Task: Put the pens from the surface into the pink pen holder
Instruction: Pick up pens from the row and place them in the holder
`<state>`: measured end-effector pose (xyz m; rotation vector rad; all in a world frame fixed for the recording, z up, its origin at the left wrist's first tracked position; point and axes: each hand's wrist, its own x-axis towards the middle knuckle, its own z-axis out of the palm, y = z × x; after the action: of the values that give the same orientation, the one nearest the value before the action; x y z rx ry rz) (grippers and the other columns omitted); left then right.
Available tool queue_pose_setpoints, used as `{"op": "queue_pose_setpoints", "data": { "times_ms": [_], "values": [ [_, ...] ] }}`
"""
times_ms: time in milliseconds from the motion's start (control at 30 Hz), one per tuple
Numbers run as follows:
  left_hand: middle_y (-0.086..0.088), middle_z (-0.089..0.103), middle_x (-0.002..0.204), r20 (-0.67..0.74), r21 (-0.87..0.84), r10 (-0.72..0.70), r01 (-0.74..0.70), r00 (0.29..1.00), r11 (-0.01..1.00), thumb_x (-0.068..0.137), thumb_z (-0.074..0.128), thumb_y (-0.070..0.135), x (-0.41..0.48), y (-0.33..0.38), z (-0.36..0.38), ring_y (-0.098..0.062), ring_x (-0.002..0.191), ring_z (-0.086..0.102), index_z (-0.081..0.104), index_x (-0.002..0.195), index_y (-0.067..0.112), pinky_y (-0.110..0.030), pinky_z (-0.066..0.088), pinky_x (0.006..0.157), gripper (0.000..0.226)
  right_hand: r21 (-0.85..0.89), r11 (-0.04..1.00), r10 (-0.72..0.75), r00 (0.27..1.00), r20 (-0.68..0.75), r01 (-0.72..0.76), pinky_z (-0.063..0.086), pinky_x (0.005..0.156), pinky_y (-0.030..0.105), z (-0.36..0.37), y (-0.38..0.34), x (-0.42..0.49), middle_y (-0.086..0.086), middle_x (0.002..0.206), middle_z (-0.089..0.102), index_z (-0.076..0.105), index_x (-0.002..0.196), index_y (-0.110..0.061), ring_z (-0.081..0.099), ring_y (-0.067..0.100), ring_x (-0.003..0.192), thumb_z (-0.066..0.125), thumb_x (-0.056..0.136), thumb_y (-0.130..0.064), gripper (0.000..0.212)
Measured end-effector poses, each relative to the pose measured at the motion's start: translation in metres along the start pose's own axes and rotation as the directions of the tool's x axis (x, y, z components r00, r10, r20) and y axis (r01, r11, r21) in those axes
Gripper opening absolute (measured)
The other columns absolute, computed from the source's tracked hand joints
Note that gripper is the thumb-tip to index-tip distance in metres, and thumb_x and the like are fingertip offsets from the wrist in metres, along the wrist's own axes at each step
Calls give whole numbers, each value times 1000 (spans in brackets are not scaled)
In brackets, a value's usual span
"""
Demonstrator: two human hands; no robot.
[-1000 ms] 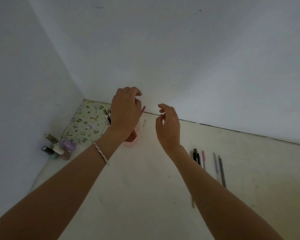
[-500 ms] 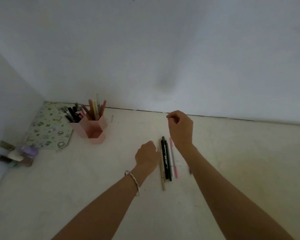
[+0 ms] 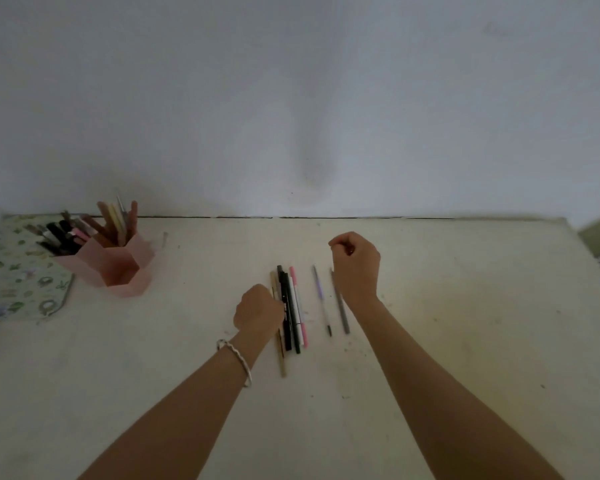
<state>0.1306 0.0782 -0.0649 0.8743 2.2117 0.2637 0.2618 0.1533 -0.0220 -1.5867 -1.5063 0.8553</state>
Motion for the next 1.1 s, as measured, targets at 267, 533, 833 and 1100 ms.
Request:
{"op": "queue_pose_setpoints", "data": {
  "times_ms": [267, 533, 833, 1100],
  "values": [
    [-11, 67, 102, -16, 72, -8, 9, 1000, 997, 93, 56, 14, -1, 1, -2, -27, 92, 66, 62, 99, 5, -30, 44, 68, 13, 18, 980, 201, 975, -95, -200, 37, 46, 18, -19, 20, 12, -3, 71, 66, 69, 83, -15, 47, 7, 47, 48, 85, 0, 26],
    [-2, 54, 76, -52, 55, -4, 7, 999, 998, 91, 61, 13, 0, 0, 0, -20, 73, 55, 56, 84, 10, -27, 41, 62, 9, 1, 971, 239, 969, -58, -239, 39, 48, 21, -17, 27, 4, 0, 75, 67, 68, 87, -13, 45, 9, 47, 46, 85, 1, 26],
    [-5, 48, 66, 59, -190, -18, 29, 998, 981, 93, 54, 9, 9, -1, -9, -23, 70, 54, 44, 65, 7, -27, 41, 61, 30, -50, 978, 199, 979, -41, -201, 39, 49, 20, -17, 28, 4, 0, 75, 67, 68, 91, -13, 47, 8, 50, 47, 87, 0, 24],
    [-8, 64, 103, -184, -368, 124, -185, 975, 911, 96, 56, 19, 16, 0, -55, -25, 89, 64, 58, 111, 9, -36, 53, 80, 18, -538, 843, 203, 942, 269, -28, 46, 85, 31, 7, 65, -18, 15, 116, 60, 48, 132, -8, 60, 29, 103, 46, 93, -1, 40]
  ]
}}
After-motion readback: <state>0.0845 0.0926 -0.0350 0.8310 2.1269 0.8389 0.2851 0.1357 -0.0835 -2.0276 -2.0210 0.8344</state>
